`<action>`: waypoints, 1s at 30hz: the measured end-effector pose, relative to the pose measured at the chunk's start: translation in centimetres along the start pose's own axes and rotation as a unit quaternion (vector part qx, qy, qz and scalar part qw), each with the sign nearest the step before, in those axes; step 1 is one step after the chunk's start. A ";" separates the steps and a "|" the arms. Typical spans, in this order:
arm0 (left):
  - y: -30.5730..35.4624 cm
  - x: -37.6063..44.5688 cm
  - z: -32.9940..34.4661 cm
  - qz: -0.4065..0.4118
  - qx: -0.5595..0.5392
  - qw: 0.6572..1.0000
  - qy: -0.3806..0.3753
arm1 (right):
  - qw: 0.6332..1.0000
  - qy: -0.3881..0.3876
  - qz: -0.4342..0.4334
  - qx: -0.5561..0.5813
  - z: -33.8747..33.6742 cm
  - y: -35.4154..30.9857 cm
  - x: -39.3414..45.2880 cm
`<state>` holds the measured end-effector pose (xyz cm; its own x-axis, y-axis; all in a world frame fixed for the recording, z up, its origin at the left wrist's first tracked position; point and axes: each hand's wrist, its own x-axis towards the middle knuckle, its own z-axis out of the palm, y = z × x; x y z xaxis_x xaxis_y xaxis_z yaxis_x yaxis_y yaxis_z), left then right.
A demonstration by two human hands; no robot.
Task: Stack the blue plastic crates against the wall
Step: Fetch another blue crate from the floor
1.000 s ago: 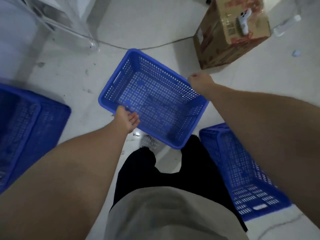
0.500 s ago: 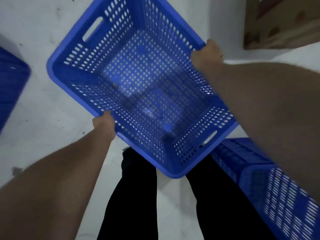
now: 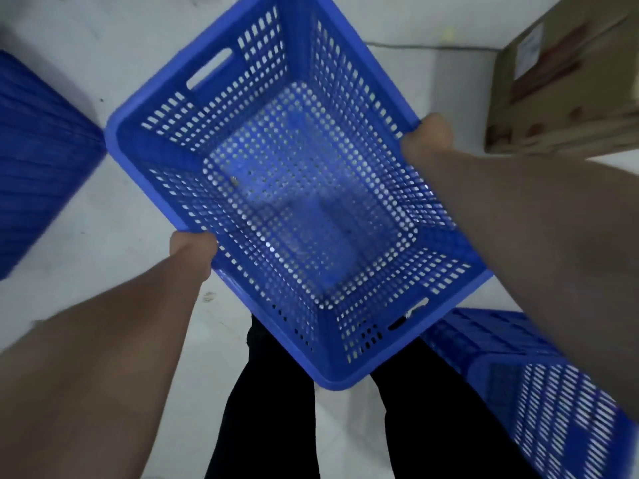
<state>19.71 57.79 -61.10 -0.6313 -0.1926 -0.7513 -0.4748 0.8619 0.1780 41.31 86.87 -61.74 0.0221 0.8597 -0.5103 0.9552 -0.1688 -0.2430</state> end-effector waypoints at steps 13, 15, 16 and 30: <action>-0.1 -9.1 -29.2 0.007 -0.226 0.973 -0.031 | 0.984 0.024 -0.166 -0.064 -13.8 -22.2 -20.4; -1.0 -10.3 -34.4 -0.002 -0.249 0.968 -0.040 | 0.978 0.042 -0.192 -0.062 -15.5 -26.9 -24.5; -1.4 -10.7 -37.0 -0.003 -0.265 0.963 -0.045 | 0.975 0.050 -0.208 -0.062 -16.2 -29.3 -26.6; -8.5 -10.2 -58.3 -0.010 -0.483 0.876 0.007 | 0.898 0.058 -0.433 -0.056 -16.0 -57.3 -48.9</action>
<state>-5.54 25.11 -17.91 -0.6209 -0.2146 -0.7539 -0.7789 0.0612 0.6241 -9.75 62.22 -9.69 -0.7188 0.6906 -0.0792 0.6523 0.6307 -0.4204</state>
